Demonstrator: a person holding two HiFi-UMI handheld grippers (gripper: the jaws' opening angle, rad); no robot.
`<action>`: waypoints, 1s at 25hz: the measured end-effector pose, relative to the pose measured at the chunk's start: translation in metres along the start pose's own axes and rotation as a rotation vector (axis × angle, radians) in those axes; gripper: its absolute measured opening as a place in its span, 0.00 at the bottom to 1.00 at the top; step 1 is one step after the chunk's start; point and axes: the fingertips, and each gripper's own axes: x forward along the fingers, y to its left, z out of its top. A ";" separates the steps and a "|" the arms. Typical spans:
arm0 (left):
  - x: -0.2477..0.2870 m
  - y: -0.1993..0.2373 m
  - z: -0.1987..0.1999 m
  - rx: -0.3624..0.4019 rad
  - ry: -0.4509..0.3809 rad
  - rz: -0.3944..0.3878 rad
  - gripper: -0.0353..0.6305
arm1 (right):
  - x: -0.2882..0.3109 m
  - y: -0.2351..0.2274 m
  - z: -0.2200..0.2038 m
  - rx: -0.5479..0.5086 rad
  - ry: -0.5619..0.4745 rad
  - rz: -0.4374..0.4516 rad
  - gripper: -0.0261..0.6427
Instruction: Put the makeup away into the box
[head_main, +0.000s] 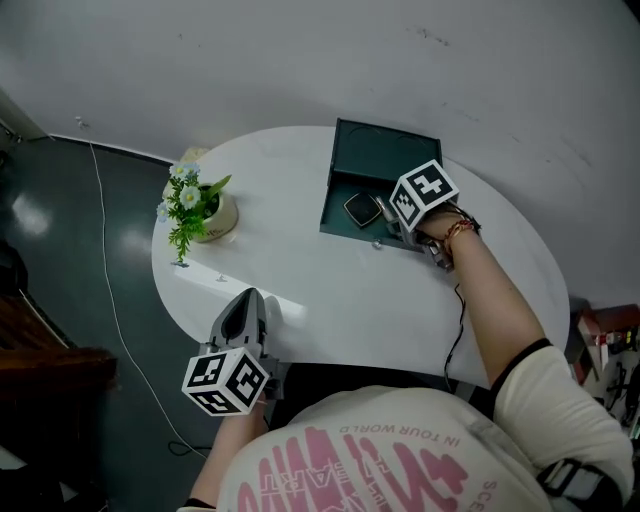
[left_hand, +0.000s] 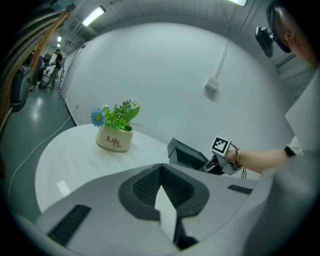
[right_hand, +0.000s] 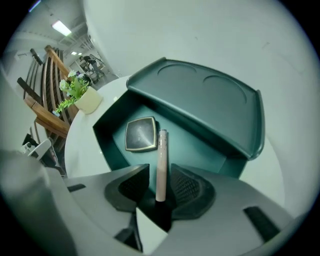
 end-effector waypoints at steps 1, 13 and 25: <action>0.002 -0.002 0.002 0.011 0.000 -0.008 0.06 | -0.006 -0.003 0.005 0.005 -0.022 -0.017 0.24; 0.002 -0.016 0.008 0.000 -0.014 -0.055 0.06 | -0.069 0.055 0.011 0.167 -0.416 0.052 0.21; -0.035 -0.047 0.015 0.056 -0.047 -0.117 0.06 | -0.084 0.151 -0.030 0.217 -0.630 0.121 0.15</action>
